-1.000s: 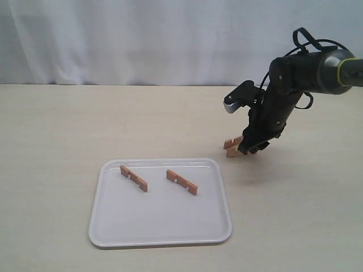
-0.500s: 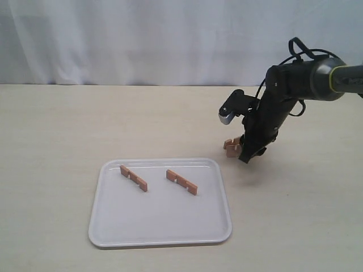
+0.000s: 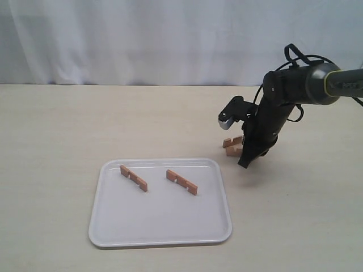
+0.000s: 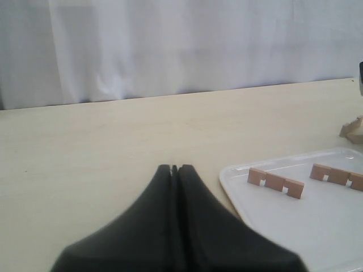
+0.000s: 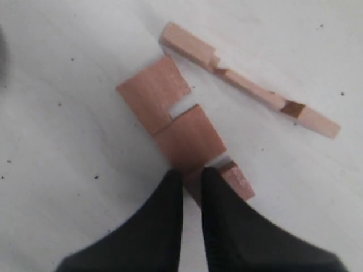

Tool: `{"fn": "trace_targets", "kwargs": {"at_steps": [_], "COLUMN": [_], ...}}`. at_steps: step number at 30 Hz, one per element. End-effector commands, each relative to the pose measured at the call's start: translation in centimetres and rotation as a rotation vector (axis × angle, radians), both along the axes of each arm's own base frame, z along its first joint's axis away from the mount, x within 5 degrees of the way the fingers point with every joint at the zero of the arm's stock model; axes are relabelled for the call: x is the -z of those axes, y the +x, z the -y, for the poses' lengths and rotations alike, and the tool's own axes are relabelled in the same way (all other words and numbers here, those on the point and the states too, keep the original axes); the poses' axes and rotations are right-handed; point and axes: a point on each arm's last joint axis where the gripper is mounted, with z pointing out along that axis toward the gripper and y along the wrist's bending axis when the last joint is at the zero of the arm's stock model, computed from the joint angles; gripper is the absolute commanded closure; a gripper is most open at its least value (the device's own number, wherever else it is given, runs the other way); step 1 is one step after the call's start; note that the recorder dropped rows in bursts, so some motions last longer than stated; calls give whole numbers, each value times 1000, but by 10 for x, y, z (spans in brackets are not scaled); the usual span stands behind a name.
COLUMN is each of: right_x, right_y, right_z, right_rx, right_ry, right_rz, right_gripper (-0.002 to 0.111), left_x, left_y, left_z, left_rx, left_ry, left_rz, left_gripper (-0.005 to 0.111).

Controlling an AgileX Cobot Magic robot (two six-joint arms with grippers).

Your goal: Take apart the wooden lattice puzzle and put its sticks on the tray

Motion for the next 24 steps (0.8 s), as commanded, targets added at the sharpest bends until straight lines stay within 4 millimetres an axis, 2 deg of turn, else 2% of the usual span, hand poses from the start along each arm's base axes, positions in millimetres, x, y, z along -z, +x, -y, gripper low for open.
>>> {"fn": "trace_targets", "kwargs": {"at_steps": [1,3,7,12,17,24], "right_x": [3,0,-12,-22,-1,-7], "right_y": [-7,-9,-8,5,7,11], "right_z": [3,3,3,2,0,-3], "right_rx": [-4,-4,6,38,58,73], "right_ry": [-21,-25,-15,10,26,53], "right_rz": [-78,-94,-65,15,-41,-75], "right_gripper": [90,75,58,58,58,58], "left_x": [0,0,0,0,0,0], "left_y": [0,0,0,0,0,0], "left_z": [0,0,0,0,0,0], "left_rx": [2,2,2,2,2,2], "left_ry": [-4,-4,-4,-4,-4,-4], "left_rz": [8,8,8,8,8,8], "left_gripper": [107,107,107,107,107,107]}}
